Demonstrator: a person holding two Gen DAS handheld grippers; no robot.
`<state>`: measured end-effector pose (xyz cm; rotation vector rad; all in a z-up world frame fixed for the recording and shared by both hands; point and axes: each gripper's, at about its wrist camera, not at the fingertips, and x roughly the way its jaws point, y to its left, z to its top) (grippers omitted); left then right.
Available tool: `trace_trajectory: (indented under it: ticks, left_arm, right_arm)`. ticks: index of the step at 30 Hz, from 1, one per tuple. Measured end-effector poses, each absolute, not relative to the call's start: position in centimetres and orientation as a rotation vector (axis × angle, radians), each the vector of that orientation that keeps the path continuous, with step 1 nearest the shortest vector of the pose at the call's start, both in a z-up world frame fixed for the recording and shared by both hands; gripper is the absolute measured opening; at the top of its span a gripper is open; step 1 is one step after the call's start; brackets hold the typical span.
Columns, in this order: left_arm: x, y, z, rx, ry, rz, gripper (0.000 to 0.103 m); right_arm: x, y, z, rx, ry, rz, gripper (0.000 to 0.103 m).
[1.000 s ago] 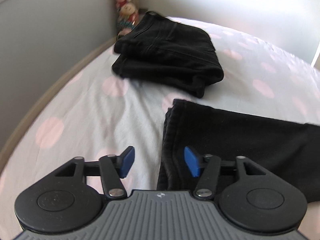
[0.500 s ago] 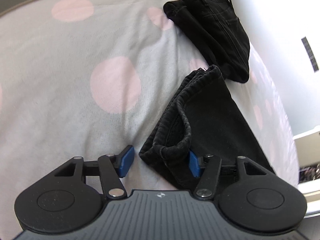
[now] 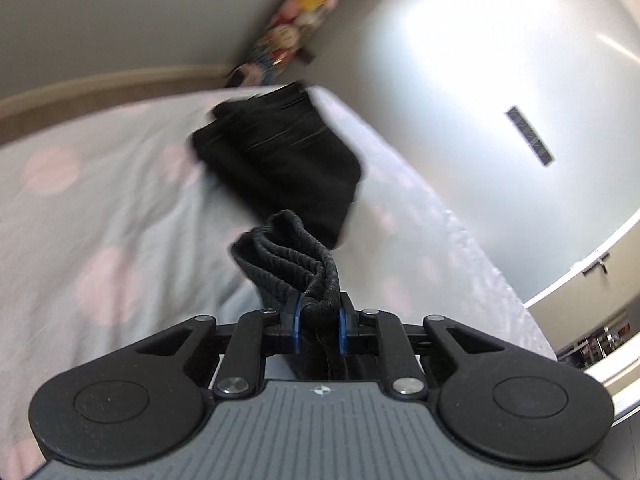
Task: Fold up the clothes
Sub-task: 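Lift the hems with the left tool and fold them toward the waistband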
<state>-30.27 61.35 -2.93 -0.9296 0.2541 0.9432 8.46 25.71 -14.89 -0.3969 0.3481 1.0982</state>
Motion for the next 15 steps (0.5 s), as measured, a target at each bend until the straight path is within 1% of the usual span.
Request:
trace_trajectory:
  ticks: [4, 8, 9, 15]
  left_arm:
    - [-24.4, 58.6, 2.2, -0.846, 0.201, 0.841, 0.019]
    - [-16.9, 54.6, 6.3, -0.75, 0.189, 0.695, 0.019]
    - [-14.9, 53.5, 6.8, -0.728, 0.197, 0.66, 0.019]
    - [-2.6, 47.0, 6.0, -0.628, 0.309, 0.492, 0.019]
  right_arm:
    - [9.5, 25.6, -14.8, -0.372, 0.426, 1.063, 0.031]
    - [11.0, 24.6, -14.4, -0.293, 0.492, 1.026, 0.031]
    - [11.4, 24.2, -14.2, -0.273, 0.498, 1.017, 0.031]
    - [14.1, 22.2, -13.9, -0.146, 0.575, 0.971, 0.031]
